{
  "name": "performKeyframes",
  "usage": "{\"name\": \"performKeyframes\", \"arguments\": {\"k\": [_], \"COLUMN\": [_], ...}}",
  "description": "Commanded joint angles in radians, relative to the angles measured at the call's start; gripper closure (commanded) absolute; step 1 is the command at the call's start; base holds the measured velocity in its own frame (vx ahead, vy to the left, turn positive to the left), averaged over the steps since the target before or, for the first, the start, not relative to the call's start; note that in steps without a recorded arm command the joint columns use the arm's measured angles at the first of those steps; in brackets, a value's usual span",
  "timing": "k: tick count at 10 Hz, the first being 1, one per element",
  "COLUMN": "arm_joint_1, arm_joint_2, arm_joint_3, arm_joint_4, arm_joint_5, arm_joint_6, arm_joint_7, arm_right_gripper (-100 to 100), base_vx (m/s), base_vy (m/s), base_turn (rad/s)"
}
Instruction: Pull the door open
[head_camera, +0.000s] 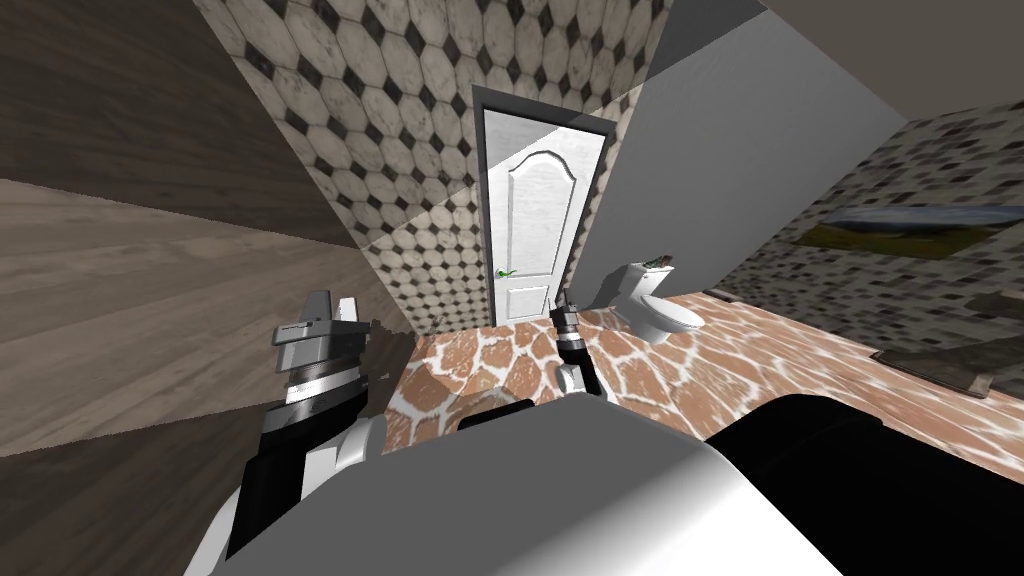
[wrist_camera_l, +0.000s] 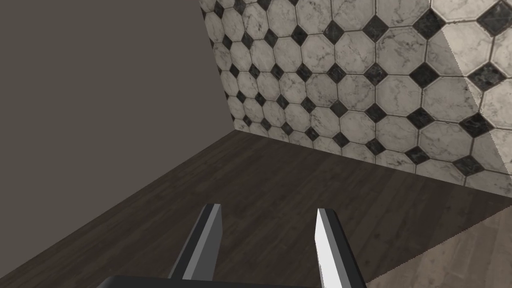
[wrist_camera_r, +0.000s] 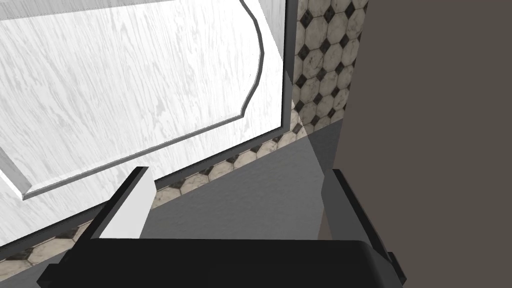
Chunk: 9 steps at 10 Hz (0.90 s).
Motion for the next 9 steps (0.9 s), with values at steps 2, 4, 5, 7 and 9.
{"name": "performKeyframes", "arguments": {"k": [2,4,5,7,9], "arm_joint_1": [-0.029,-0.058,-0.073,-0.089,-0.12], "arm_joint_2": [-0.008,-0.016,-0.02,-0.024,-0.031], "arm_joint_3": [-0.01,-0.018,-0.022,-0.026,-0.035], "arm_joint_4": [0.052,0.11,0.14,0.174,0.239], "arm_joint_5": [-0.001,0.0,0.001,0.001,0.002], "arm_joint_6": [-0.003,-0.009,-0.012,-0.015,-0.021], "arm_joint_7": [0.003,0.007,0.009,0.011,0.015], "arm_right_gripper": [-100,-100,-100,-100,-100], "base_vx": [0.091,0.06,0.091,0.072,0.081], "base_vy": [0.012,0.003,0.013,0.011,0.008], "base_turn": [0.023,0.025,0.041,0.015,0.039]}}
